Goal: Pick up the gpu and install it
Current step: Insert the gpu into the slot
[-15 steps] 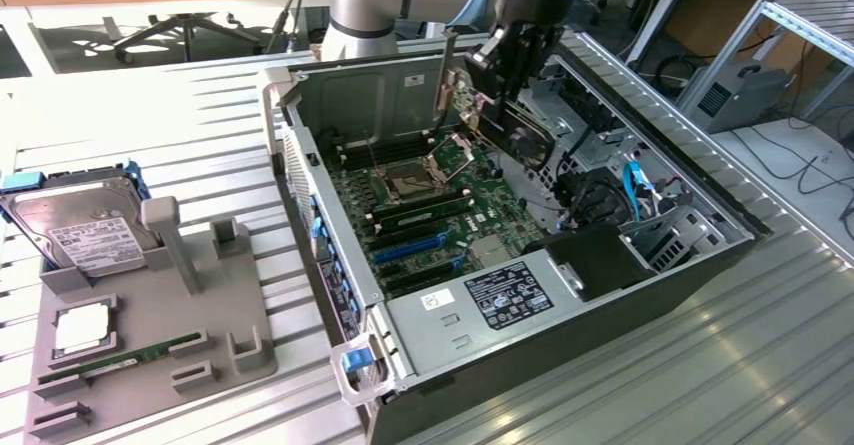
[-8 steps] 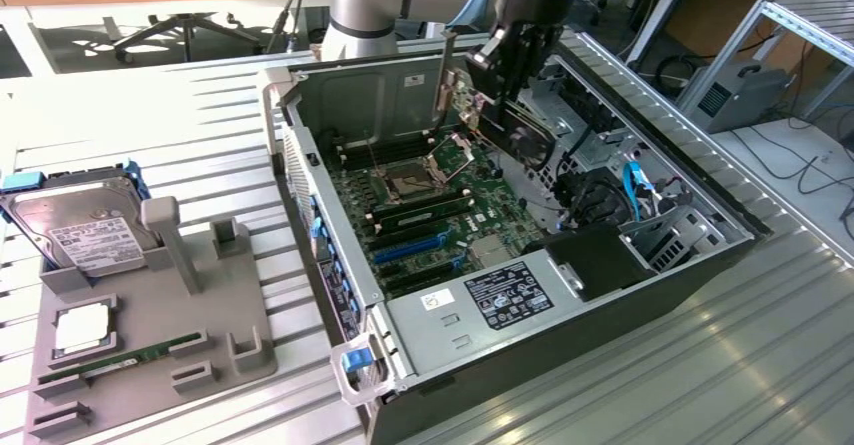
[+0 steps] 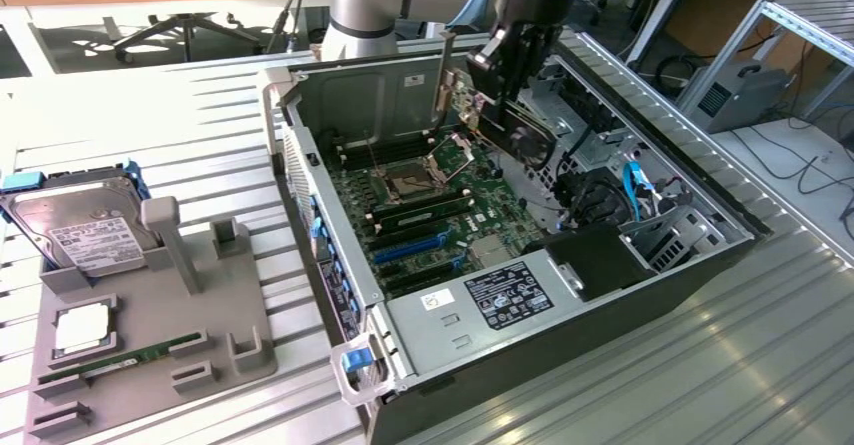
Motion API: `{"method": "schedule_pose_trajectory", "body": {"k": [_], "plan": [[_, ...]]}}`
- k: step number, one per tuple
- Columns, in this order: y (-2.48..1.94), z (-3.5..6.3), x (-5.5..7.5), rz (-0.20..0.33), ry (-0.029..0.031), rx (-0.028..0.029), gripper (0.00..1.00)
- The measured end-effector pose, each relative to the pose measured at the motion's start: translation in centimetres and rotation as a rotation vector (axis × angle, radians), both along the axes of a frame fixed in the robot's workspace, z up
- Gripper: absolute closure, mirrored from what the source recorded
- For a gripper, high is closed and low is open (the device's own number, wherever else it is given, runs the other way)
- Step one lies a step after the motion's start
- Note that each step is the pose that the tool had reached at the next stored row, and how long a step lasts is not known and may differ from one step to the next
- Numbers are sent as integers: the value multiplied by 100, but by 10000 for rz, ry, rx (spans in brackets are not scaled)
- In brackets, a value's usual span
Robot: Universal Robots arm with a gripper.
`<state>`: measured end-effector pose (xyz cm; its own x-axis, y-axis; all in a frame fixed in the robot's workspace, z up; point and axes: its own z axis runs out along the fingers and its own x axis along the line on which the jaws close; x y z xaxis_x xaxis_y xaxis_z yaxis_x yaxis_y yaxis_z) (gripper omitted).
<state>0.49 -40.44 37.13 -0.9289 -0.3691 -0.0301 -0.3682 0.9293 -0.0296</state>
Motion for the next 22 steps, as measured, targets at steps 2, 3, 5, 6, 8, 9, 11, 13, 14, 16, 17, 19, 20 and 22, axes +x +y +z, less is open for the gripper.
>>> {"method": "schedule_pose_trajectory", "body": {"k": [2, 3, 5, 6, 8, 9, 11, 13, 14, 16, 17, 19, 20, 22], "plan": [[0, 0, 0, 59, 0, 0, 73], [0, 0, 0, 77, 0, 0, 73], [0, 0, 0, 128, 0, 0, 73], [0, 0, 0, 153, 0, -1, 73], [0, 0, 0, 198, 0, 0, 73], [0, 0, 0, 221, 0, 0, 73], [0, 0, 0, 265, 0, -1, 73], [0, 0, 0, 326, 0, 0, 73], [0, 0, 0, 365, 0, -1, 73], [0, -1, 0, 413, 0, -1, 73], [0, -1, 0, 437, 0, 0, 73], [0, -1, 0, 484, 0, 0, 73], [0, -1, 0, 507, 0, 0, 73], [0, -1, 0, 555, 0, 0, 73]]}}
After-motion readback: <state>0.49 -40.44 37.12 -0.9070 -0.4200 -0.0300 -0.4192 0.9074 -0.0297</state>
